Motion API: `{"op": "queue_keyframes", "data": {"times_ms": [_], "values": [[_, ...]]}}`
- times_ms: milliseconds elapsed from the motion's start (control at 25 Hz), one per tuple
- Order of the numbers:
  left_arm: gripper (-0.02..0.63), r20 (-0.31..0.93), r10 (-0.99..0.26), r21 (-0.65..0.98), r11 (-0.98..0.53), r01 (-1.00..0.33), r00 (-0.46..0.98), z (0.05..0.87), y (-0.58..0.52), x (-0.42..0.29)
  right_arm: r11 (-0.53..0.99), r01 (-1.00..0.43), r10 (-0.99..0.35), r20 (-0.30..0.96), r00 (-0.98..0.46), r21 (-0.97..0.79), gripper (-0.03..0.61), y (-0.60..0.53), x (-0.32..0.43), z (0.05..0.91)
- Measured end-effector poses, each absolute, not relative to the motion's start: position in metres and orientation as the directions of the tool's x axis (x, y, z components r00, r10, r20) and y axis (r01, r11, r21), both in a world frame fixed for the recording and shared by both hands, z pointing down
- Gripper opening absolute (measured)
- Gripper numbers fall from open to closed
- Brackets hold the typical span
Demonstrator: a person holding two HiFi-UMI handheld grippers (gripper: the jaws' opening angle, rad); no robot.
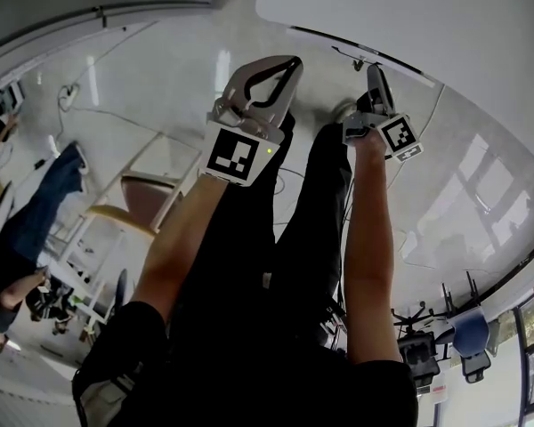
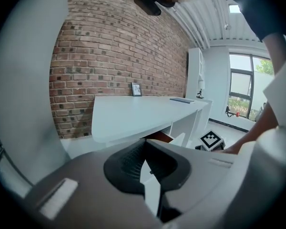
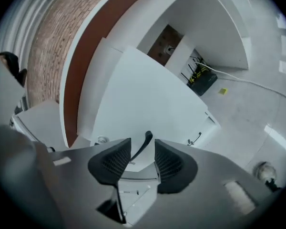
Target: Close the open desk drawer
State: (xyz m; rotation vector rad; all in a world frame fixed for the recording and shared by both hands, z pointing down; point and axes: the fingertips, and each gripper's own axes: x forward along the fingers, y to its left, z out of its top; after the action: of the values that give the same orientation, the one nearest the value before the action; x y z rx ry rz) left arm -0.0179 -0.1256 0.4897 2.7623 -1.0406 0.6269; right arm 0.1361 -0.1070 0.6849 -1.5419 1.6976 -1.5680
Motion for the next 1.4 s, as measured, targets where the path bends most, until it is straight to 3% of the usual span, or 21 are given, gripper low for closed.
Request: {"op": "queue_keyframes", "data": {"times_ms": [160, 280, 1400], "values": [[0.018, 0.426, -0.596, -0.025, -0.76, -0.65, 0.681, 0.49, -0.122, -0.02, -0.215, -0.36, -0.873, 0.344, -0.346, -0.908, 0.156, -0.118, 0.126, 0.699], [0.018, 0.432, -0.592, -0.02, -0.761, -0.649, 0.681, 0.489, -0.119, -0.018, -0.187, -0.343, -0.895, 0.303, -0.327, -0.92, 0.069, -0.123, 0.126, 0.692], [0.018, 0.376, -0.643, -0.054, -0.734, -0.677, 0.667, 0.494, -0.128, -0.011, -0.053, -0.228, -0.968, 0.106, -0.227, -0.972, 0.044, -0.178, 0.145, 0.682]]}}
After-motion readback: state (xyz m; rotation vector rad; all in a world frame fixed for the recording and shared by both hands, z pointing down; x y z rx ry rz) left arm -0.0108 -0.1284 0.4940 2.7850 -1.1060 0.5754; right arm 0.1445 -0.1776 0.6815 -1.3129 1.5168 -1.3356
